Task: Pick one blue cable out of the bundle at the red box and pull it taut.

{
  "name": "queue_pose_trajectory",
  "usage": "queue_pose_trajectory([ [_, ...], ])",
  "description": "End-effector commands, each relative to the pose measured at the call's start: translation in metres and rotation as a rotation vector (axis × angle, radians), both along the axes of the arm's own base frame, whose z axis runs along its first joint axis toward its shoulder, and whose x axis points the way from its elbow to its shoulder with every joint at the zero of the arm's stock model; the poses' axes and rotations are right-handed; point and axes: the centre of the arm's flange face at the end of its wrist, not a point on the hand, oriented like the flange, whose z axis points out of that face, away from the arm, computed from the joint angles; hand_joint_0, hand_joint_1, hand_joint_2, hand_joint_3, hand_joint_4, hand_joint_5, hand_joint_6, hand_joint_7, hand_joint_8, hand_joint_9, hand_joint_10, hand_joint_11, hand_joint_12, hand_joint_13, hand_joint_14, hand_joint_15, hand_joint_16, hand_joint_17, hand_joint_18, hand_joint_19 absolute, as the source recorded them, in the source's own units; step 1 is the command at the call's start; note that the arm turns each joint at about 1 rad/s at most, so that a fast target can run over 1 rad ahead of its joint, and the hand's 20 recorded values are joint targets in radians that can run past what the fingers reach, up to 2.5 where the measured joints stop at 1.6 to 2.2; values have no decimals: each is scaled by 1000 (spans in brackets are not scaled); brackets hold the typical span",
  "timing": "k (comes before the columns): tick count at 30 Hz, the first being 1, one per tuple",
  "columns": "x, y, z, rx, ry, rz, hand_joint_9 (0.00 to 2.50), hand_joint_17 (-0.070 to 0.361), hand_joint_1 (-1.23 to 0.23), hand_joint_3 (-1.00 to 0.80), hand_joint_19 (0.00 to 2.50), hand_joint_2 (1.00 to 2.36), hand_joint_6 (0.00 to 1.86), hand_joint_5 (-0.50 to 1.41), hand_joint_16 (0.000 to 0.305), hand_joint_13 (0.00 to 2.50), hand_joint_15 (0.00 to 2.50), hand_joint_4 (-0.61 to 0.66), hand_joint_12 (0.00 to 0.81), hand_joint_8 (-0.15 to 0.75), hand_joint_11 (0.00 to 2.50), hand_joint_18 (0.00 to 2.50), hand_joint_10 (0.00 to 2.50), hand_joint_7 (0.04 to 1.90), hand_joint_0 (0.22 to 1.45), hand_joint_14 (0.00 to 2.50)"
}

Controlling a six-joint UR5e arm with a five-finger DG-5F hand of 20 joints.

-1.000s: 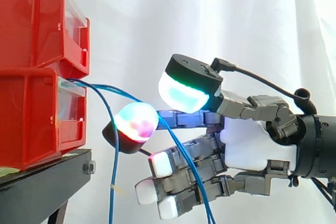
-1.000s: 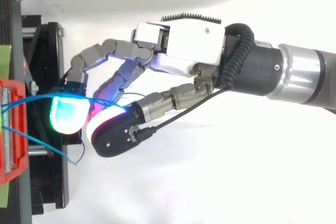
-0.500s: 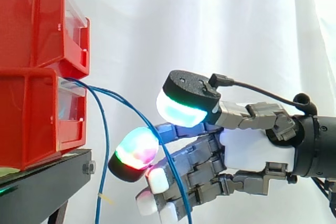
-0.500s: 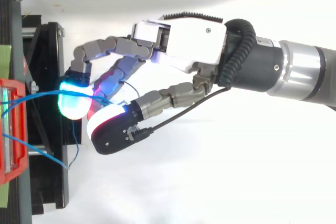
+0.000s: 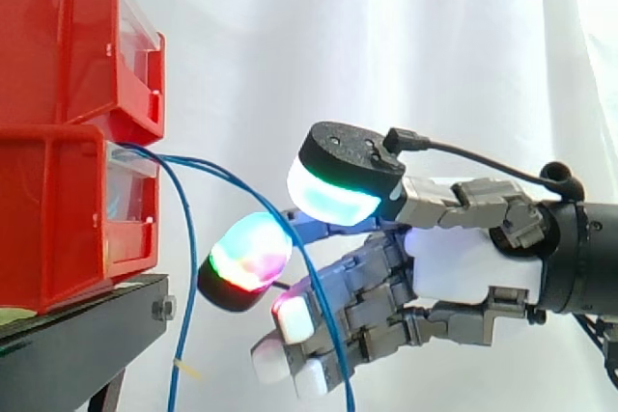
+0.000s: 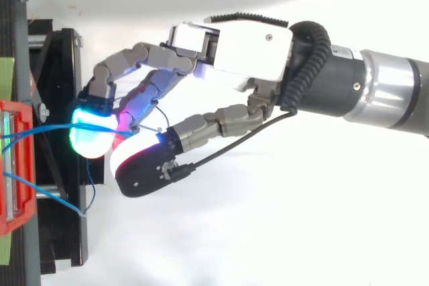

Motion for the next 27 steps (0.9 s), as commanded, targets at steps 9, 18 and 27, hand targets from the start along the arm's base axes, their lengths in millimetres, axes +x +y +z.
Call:
queue_pose_trajectory([
  [9, -13, 5, 28, -40, 65, -21, 907, 111, -781, -218, 423, 1019, 927, -167, 50, 788, 344, 47, 372, 376, 637, 672, 8, 615, 625, 10],
  [18, -13, 6, 29, -37, 63, -19, 903, 110, -858, -283, 394, 1017, 953, -170, 49, 792, 344, -40, 367, 368, 670, 703, 7, 607, 696, 10],
  [27, -10, 6, 39, -33, 46, -19, 954, 114, -751, -500, 430, 1000, 923, -139, 51, 799, 360, 59, 375, 385, 682, 702, 8, 643, 545, 10],
])
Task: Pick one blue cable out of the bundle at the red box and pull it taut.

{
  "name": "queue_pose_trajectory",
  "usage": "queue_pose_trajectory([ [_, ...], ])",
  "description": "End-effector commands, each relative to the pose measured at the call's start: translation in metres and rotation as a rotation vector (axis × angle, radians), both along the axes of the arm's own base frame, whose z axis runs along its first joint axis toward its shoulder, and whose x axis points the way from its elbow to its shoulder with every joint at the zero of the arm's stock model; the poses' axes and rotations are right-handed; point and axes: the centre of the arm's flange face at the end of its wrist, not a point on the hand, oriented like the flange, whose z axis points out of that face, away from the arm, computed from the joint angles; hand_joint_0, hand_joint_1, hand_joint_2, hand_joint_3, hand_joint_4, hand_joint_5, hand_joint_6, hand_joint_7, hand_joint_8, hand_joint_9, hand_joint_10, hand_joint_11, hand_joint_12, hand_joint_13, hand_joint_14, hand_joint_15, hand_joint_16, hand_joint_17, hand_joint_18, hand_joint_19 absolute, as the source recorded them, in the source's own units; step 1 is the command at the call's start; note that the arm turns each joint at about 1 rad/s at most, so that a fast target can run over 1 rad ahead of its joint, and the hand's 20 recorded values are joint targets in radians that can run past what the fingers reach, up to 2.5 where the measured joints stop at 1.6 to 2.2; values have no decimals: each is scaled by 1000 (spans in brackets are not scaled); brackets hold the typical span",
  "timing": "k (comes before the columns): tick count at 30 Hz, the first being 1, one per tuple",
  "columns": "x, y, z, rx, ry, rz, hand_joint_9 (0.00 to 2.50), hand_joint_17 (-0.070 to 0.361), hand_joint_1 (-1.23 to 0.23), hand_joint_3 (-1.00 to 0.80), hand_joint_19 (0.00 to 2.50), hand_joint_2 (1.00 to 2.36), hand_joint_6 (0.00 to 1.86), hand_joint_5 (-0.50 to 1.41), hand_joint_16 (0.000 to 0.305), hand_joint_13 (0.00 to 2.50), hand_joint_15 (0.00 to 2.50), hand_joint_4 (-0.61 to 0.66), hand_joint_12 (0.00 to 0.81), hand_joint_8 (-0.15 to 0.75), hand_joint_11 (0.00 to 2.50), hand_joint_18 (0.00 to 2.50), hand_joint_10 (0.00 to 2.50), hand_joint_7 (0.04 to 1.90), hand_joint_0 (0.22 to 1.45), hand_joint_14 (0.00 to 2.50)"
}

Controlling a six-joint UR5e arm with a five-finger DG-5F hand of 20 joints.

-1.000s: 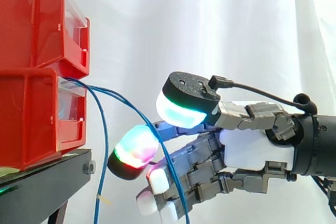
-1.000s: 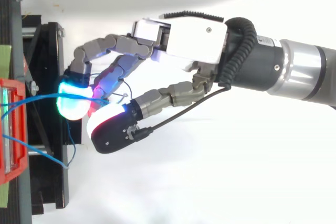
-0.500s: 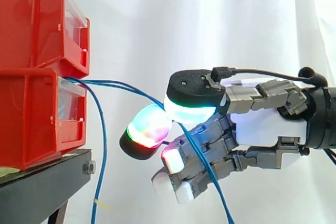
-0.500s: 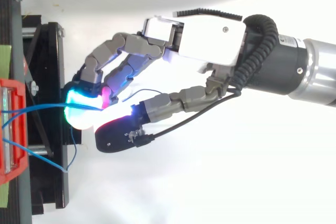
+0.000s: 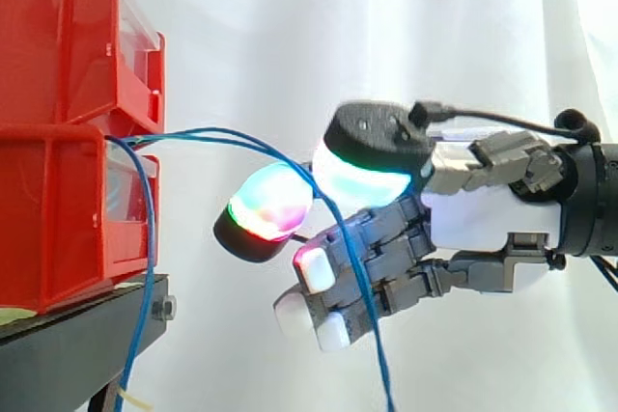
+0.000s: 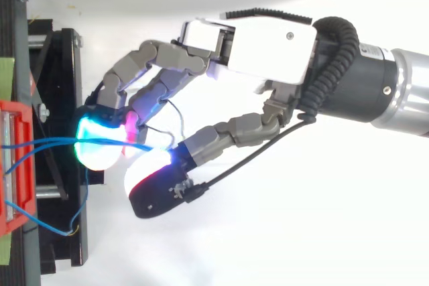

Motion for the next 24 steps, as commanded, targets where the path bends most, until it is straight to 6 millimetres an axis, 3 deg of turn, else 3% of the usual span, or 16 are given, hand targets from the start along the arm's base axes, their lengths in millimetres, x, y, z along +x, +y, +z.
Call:
queue_pose_trajectory([
  [1, 1, 0, 2, -1, -4, 0, 966, 115, -710, -500, 429, 1000, 919, -136, 51, 806, 365, 54, 379, 388, 665, 699, 8, 655, 538, 10],
  [5, 1, 0, 2, 1, -5, 0, 985, 112, -597, -425, 463, 1007, 912, -131, 50, 803, 372, 48, 377, 387, 667, 676, 5, 710, 569, 10],
  [11, 2, 0, 4, 1, -10, 0, 1015, 110, -729, -281, 445, 1017, 949, -133, 49, 816, 386, 59, 373, 392, 764, 691, 4, 704, 626, 11],
  [17, 2, 0, 4, 0, -8, 1, 1018, 107, -864, -256, 412, 1019, 966, -137, 48, 833, 378, -63, 371, 386, 810, 737, 5, 775, 712, 12],
  [24, 2, 2, 4, -3, -9, 3, 987, 104, -903, -383, 421, 1010, 994, -147, 46, 829, 383, -146, 363, 365, 810, 723, 2, 864, 819, 11],
])
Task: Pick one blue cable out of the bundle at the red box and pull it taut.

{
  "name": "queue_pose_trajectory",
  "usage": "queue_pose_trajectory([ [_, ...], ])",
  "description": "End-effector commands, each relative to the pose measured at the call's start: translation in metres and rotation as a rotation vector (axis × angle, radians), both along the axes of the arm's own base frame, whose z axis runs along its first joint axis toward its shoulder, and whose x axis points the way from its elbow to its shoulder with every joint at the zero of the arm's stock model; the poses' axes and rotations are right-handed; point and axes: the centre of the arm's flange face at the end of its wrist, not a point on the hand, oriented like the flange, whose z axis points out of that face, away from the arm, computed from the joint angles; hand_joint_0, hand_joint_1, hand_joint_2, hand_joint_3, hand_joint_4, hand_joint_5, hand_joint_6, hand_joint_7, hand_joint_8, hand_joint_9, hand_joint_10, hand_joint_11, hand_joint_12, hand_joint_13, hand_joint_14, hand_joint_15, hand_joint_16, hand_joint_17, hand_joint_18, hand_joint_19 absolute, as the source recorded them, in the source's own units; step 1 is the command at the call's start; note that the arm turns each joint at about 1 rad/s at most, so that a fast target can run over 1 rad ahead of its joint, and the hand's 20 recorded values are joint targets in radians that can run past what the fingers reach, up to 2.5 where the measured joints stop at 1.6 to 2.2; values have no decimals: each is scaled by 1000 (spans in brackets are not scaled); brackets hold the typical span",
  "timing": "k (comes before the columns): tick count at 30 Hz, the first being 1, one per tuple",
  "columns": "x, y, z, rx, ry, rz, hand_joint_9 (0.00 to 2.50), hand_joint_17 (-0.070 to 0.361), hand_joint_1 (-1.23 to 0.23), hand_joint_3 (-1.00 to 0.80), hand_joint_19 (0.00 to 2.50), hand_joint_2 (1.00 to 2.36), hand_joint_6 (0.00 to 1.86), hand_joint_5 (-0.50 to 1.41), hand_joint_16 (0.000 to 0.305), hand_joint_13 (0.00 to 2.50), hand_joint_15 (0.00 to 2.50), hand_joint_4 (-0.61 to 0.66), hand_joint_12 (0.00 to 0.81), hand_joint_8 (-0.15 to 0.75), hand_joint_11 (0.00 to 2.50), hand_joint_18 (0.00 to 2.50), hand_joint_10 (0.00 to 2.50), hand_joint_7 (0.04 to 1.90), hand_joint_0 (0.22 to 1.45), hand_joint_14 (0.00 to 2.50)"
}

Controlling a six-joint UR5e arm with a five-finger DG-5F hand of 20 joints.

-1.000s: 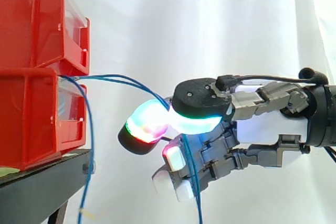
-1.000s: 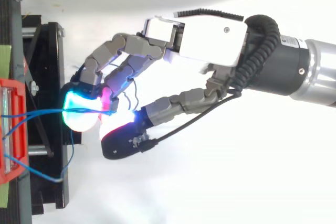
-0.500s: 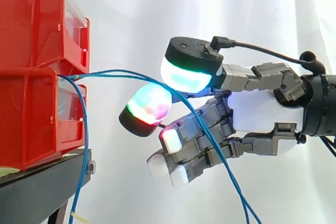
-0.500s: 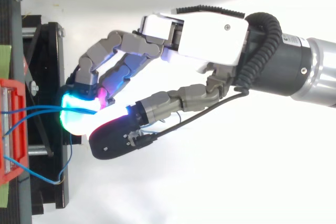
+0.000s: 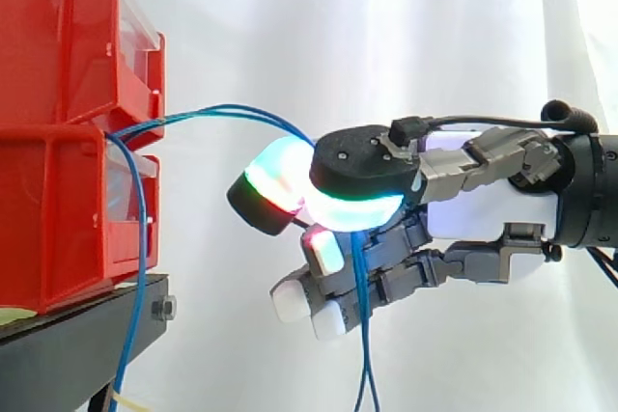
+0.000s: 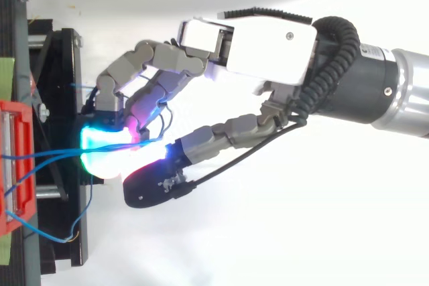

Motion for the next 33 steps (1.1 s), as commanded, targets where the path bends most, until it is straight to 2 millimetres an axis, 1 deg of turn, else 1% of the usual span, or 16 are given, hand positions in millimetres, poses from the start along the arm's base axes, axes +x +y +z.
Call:
queue_pose_trajectory([
  [1, 0, 0, 0, -1, 0, 0, 981, 103, -916, -426, 412, 1007, 999, -151, 46, 830, 385, -139, 359, 360, 806, 733, 6, 803, 818, 11],
  [2, 0, 0, 0, -1, 1, 0, 977, 104, -927, -471, 390, 1002, 1000, -152, 46, 833, 384, -123, 359, 356, 797, 748, 6, 772, 806, 11],
  [4, 0, 0, 0, -1, 1, 0, 977, 105, -955, -500, 395, 1000, 993, -148, 47, 830, 394, 6, 360, 362, 819, 761, 3, 631, 672, 12],
  [5, 0, 0, 0, -1, 1, 0, 996, 110, -916, -500, 425, 1000, 973, -141, 49, 828, 401, 22, 371, 378, 813, 756, 6, 697, 568, 11],
  [7, 0, 2, 0, 0, 1, 3, 1049, 125, -783, -500, 446, 1000, 953, -127, 55, 850, 412, 37, 401, 414, 794, 777, 4, 739, 477, 11],
  [9, 0, 2, 0, 1, 2, 4, 1093, 128, -632, -500, 464, 1000, 934, -115, 57, 864, 410, 35, 416, 425, 772, 770, 3, 779, 466, 12],
  [12, 0, 2, 0, 3, 5, 4, 1106, 118, -433, -500, 496, 1000, 913, -108, 52, 845, 417, 13, 396, 401, 750, 721, 7, 819, 530, 11],
  [13, -1, 2, -1, 2, 6, 4, 1106, 115, -414, -477, 504, 1002, 908, -107, 51, 838, 421, 5, 389, 399, 748, 704, 9, 828, 555, 12],
  [14, -1, 2, -1, 2, 6, 4, 1105, 114, -429, -449, 508, 1004, 907, -108, 50, 835, 426, 6, 386, 398, 748, 698, 9, 843, 573, 12],
  [16, -1, 2, -1, 2, 8, 4, 1099, 114, -552, -335, 511, 1013, 907, -115, 51, 838, 424, 23, 392, 405, 763, 700, 6, 853, 576, 12],
  [18, -1, 1, -1, 2, 10, 4, 1086, 113, -640, -274, 503, 1016, 921, -124, 50, 848, 425, 46, 388, 401, 796, 715, 7, 831, 584, 12],
  [20, -1, 2, -1, 2, 8, 4, 1070, 113, -769, -244, 492, 1017, 946, -134, 50, 848, 426, 59, 385, 401, 829, 728, 6, 777, 605, 13],
  [21, -1, 1, -1, 2, 11, 4, 1056, 113, -799, -234, 481, 1017, 952, -136, 50, 850, 431, 49, 382, 397, 835, 744, 6, 771, 623, 12],
  [29, -1, 1, -1, 2, 10, 2, 1041, 110, -869, -218, 450, 1019, 975, -144, 49, 865, 407, -83, 374, 389, 844, 786, 6, 836, 714, 12],
  [30, -1, 1, -1, 2, 10, 2, 1036, 109, -873, -226, 448, 1018, 978, -146, 49, 864, 398, -100, 373, 384, 840, 785, 6, 849, 730, 12],
  [33, -1, 1, -1, 0, 11, 2, 1003, 108, -887, -301, 436, 1016, 998, -160, 48, 854, 399, -163, 370, 372, 839, 772, 4, 792, 787, 11],
])
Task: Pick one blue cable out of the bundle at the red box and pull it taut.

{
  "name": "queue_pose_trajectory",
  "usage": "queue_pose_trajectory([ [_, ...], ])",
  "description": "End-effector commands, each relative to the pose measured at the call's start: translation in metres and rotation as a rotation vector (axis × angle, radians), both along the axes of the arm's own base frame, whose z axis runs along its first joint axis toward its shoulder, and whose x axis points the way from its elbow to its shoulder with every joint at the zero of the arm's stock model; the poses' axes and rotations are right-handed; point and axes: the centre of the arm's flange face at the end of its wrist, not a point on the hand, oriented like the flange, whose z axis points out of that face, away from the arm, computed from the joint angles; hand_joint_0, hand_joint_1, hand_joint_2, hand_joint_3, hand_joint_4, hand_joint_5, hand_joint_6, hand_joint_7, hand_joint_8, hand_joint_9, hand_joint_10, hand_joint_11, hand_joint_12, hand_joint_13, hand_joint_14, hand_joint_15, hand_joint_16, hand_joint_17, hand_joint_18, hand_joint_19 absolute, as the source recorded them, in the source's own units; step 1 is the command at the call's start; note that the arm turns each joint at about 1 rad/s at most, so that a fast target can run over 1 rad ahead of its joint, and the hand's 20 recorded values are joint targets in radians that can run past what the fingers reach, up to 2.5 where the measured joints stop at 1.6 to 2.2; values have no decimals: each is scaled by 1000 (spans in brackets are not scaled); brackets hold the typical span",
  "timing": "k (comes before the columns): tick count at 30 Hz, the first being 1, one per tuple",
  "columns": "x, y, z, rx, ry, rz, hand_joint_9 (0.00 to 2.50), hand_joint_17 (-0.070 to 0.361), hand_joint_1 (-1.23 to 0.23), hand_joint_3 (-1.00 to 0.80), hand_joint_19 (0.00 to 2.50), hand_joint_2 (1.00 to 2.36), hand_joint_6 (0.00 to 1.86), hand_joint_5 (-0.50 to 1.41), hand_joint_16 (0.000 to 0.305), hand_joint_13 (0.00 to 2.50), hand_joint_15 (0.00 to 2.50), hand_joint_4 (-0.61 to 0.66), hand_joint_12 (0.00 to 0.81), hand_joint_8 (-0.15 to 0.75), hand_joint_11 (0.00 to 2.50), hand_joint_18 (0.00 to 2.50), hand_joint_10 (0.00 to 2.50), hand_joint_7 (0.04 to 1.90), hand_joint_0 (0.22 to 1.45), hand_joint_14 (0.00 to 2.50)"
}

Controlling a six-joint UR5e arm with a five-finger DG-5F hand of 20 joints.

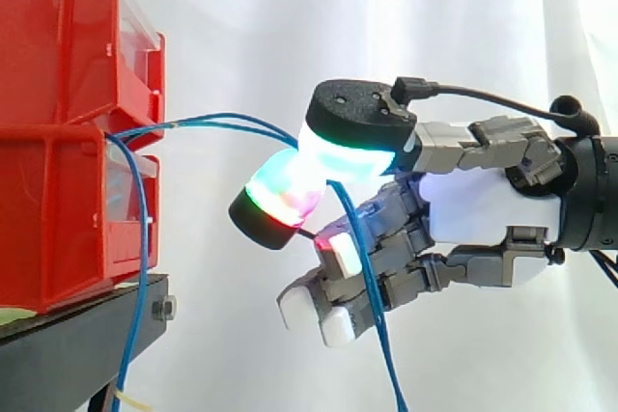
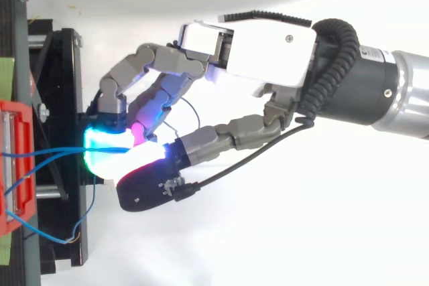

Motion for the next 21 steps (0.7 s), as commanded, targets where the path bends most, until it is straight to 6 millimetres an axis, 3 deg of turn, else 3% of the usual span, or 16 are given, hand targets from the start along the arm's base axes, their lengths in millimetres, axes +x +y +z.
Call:
queue_pose_trajectory([
  [1, 0, 0, 0, -1, 1, -2, 977, 108, -890, -358, 425, 1012, 1001, -167, 48, 839, 395, -133, 367, 363, 833, 767, 4, 789, 800, 11],
  [3, 0, 0, 0, -1, 0, -2, 958, 107, -925, -500, 389, 1000, 998, -170, 48, 841, 391, -66, 364, 353, 820, 787, 6, 675, 775, 12],
  [6, 0, 0, 0, -4, 0, -2, 955, 109, -956, -500, 416, 1000, 987, -165, 48, 820, 403, 17, 364, 358, 821, 761, 6, 591, 603, 12],
  [9, 0, 1, 0, -4, 2, 0, 1000, 127, -766, -500, 448, 1000, 938, -141, 57, 830, 401, 42, 410, 407, 778, 756, 4, 680, 467, 10],
  [12, 0, 1, 0, -3, 1, 0, 1034, 120, -548, -500, 473, 1000, 914, -128, 53, 824, 413, 27, 400, 403, 750, 717, 4, 749, 513, 11],
  [14, 0, 1, 0, -1, 1, 0, 1040, 114, -484, -471, 498, 1002, 908, -126, 51, 811, 418, 13, 386, 392, 749, 684, 5, 779, 562, 11],
  [21, 0, 1, 0, -1, 0, 0, 1042, 112, -681, -242, 483, 1017, 938, -130, 50, 836, 422, 47, 387, 396, 786, 723, 7, 782, 594, 12],
])
